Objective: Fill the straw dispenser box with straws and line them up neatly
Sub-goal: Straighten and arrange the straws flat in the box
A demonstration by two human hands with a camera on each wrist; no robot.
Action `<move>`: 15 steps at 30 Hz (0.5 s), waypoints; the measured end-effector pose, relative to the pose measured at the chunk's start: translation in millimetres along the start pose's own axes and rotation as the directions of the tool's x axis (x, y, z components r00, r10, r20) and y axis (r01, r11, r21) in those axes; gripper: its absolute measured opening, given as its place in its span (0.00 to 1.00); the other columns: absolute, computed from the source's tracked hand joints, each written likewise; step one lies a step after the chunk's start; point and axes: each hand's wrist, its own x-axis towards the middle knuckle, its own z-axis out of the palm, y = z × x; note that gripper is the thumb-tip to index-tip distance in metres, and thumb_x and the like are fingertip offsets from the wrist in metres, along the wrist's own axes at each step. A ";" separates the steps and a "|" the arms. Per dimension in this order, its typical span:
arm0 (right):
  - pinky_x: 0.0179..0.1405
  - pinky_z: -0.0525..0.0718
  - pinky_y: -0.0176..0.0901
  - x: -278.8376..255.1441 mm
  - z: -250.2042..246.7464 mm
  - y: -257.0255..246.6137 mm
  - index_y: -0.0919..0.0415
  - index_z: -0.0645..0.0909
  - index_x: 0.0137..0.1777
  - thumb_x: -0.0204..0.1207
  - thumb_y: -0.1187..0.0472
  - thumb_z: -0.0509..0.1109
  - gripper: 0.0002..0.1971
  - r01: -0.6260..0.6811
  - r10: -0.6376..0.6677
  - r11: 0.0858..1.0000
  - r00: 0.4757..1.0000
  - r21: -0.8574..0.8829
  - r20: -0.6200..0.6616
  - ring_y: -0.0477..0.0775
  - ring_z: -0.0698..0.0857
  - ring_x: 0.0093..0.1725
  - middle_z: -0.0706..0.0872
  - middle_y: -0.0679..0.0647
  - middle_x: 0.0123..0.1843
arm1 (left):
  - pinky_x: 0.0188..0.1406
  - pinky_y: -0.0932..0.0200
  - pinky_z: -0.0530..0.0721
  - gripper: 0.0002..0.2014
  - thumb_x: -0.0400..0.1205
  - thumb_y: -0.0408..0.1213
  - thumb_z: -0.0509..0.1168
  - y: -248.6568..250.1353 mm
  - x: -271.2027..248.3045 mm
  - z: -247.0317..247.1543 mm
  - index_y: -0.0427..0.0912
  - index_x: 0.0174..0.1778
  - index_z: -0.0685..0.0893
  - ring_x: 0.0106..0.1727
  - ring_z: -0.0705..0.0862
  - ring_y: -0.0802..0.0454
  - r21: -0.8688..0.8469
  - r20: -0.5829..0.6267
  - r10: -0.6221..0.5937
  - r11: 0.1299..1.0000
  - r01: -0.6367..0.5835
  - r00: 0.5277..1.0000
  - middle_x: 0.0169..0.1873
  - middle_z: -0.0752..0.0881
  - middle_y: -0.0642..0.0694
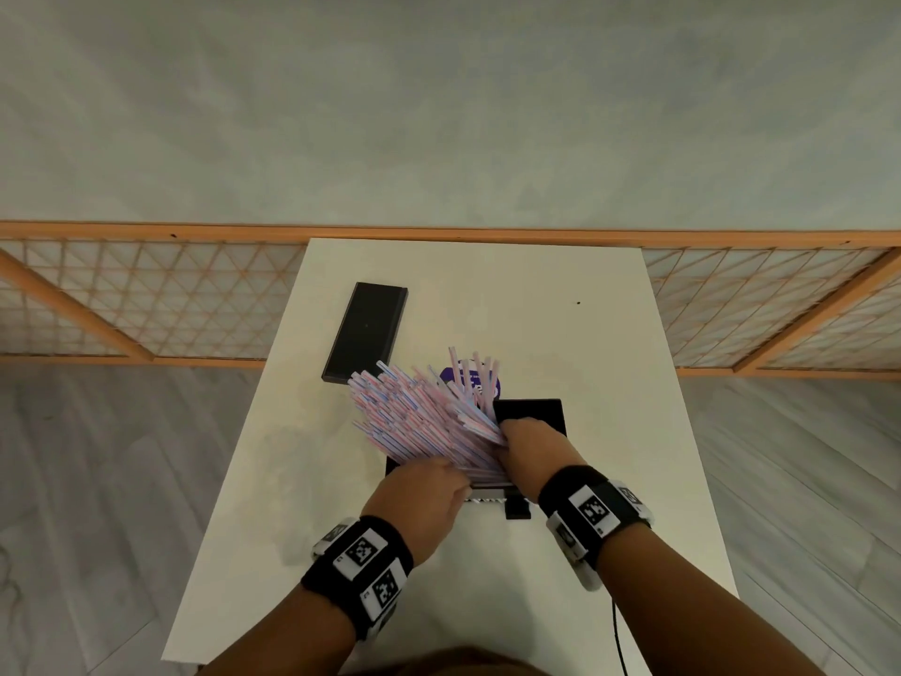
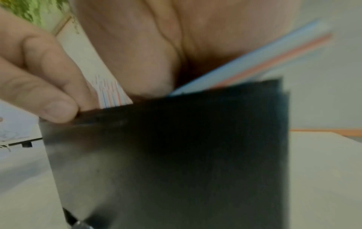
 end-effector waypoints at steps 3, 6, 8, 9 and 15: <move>0.52 0.84 0.57 -15.1 -9.3 -3.4 0.58 0.79 0.54 0.80 0.57 0.63 0.08 0.080 -0.077 0.995 0.996 0.057 -0.051 0.66 0.85 0.52 0.84 0.59 0.53 | 0.49 0.55 0.80 0.09 0.88 0.50 0.63 6.7 -5.0 -7.1 0.53 0.50 0.86 0.47 0.82 0.54 -0.192 -0.024 -0.112 0.976 0.106 0.993 0.45 0.85 0.54; 0.50 0.83 0.56 -30.4 -18.7 -10.8 0.57 0.78 0.56 0.81 0.58 0.63 0.08 0.194 -0.191 0.980 0.979 0.036 -0.075 0.64 0.84 0.51 0.82 0.58 0.53 | 0.49 0.57 0.88 0.19 0.76 0.49 0.79 13.3 -13.2 -16.7 0.60 0.58 0.78 0.48 0.89 0.60 -0.603 -0.085 -0.327 0.769 0.213 0.941 0.50 0.88 0.55; 0.50 0.79 0.51 -36.7 -20.2 -17.2 0.57 0.77 0.57 0.81 0.60 0.64 0.07 0.249 -0.251 0.968 0.966 -0.033 -0.068 0.64 0.84 0.53 0.81 0.58 0.56 | 0.50 0.56 0.92 0.34 0.70 0.41 0.86 18.7 -18.6 -24.0 0.58 0.67 0.74 0.52 0.92 0.56 -0.810 -0.094 -0.391 0.564 0.157 0.916 0.58 0.89 0.53; 0.49 0.78 0.49 -38.0 -19.5 -20.6 0.57 0.76 0.59 0.81 0.61 0.65 0.08 0.263 -0.267 0.963 0.962 -0.067 -0.057 0.63 0.84 0.54 0.81 0.58 0.58 | 0.50 0.57 0.92 0.37 0.69 0.38 0.87 22.5 -20.9 -28.1 0.55 0.69 0.74 0.53 0.93 0.55 -0.853 -0.097 -0.387 0.507 0.124 0.917 0.59 0.90 0.52; 0.56 0.82 0.51 -28.7 -8.9 -31.9 0.61 0.74 0.68 0.83 0.66 0.62 0.14 0.257 -0.263 0.957 0.964 -0.133 -0.031 0.62 0.85 0.58 0.78 0.61 0.65 | 0.45 0.67 0.87 0.27 0.73 0.41 0.84 17.1 -23.1 -21.7 0.60 0.62 0.77 0.45 0.90 0.61 -0.784 -0.139 -0.469 0.590 0.192 0.872 0.51 0.90 0.55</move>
